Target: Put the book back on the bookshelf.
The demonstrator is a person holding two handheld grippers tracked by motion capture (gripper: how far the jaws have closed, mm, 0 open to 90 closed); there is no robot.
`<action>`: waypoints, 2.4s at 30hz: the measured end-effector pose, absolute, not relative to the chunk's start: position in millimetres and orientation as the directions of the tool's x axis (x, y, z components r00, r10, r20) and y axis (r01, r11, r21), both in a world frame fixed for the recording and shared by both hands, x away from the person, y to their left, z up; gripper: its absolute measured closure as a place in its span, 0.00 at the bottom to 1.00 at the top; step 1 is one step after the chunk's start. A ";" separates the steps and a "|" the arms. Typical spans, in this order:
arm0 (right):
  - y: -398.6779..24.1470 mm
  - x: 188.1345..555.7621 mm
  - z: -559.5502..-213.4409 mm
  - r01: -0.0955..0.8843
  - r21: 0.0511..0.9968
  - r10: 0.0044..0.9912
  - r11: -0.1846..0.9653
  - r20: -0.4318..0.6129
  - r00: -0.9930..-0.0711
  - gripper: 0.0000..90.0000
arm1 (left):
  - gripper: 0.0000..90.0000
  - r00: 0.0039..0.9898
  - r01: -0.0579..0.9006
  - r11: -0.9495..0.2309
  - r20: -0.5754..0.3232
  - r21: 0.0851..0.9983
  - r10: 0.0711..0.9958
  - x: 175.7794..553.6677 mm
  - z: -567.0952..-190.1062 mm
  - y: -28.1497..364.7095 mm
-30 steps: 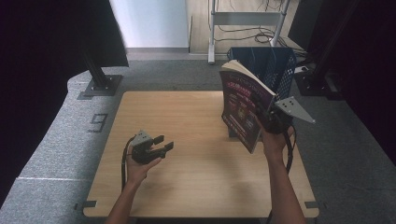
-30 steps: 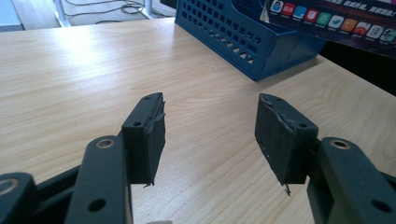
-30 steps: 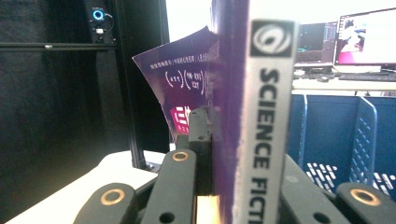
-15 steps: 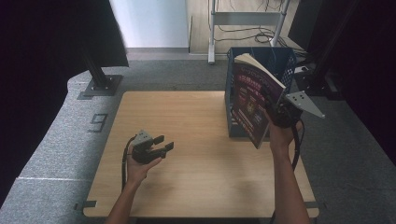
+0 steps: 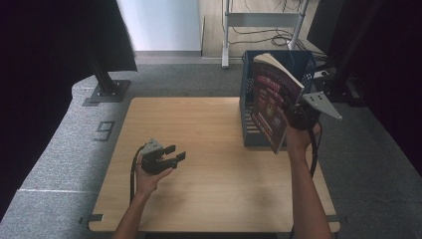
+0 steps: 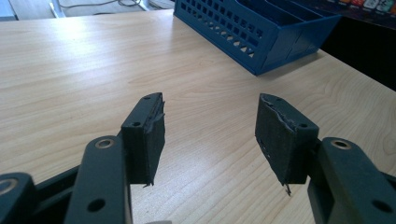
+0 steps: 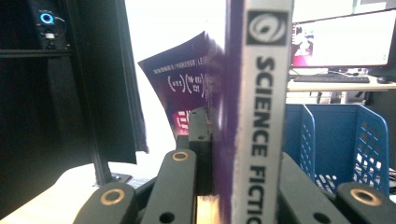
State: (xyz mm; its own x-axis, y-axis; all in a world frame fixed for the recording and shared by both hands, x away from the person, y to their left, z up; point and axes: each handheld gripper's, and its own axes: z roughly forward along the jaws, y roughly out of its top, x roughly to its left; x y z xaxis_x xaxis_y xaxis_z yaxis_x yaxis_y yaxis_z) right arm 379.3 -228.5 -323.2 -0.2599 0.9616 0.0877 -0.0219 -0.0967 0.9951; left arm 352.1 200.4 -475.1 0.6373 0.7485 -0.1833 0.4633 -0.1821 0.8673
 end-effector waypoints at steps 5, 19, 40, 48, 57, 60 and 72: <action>-227.3 386.8 -325.6 -0.016 0.995 0.964 -0.100 0.092 -0.250 0.91 | 0.48 0.638 0.466 -0.184 -0.184 0.865 0.748 352.6 -476.2 199.5; -223.1 405.5 -330.3 -0.006 0.997 0.977 -0.081 0.078 -0.200 0.91 | 0.48 0.643 0.463 -0.180 -0.189 0.868 0.742 353.0 -475.9 201.1; -217.5 429.2 -333.2 0.016 0.995 0.980 -0.098 0.099 -0.173 0.91 | 0.48 0.648 0.460 -0.187 -0.184 0.868 0.739 351.7 -475.3 200.6; -214.8 438.7 -335.4 0.029 0.996 0.983 -0.086 0.090 -0.161 0.91 | 0.48 0.646 0.457 -0.177 -0.189 0.871 0.740 351.0 -473.5 203.7; -212.9 447.1 -339.2 0.039 0.995 0.982 -0.094 0.099 -0.162 0.91 | 0.48 0.655 0.450 -0.179 -0.187 0.875 0.732 348.1 -472.1 202.3; -210.4 450.9 -340.0 0.037 0.996 0.983 -0.087 0.092 -0.156 0.91 | 0.48 0.657 0.449 -0.181 -0.186 0.875 0.730 347.7 -472.1 201.9; -209.0 466.1 -345.2 0.032 0.994 0.986 -0.105 0.108 -0.129 0.91 | 0.48 0.655 0.447 -0.163 -0.198 0.879 0.730 347.6 -470.4 206.1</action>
State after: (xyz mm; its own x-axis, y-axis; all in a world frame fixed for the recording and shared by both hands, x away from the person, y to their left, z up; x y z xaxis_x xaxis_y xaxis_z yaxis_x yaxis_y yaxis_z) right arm 466.1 -209.0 -345.2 -0.1288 0.9857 0.1083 0.0321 -0.1050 0.9940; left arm 347.6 206.1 -470.4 0.6546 0.7297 -0.1977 0.4472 -0.1629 0.8795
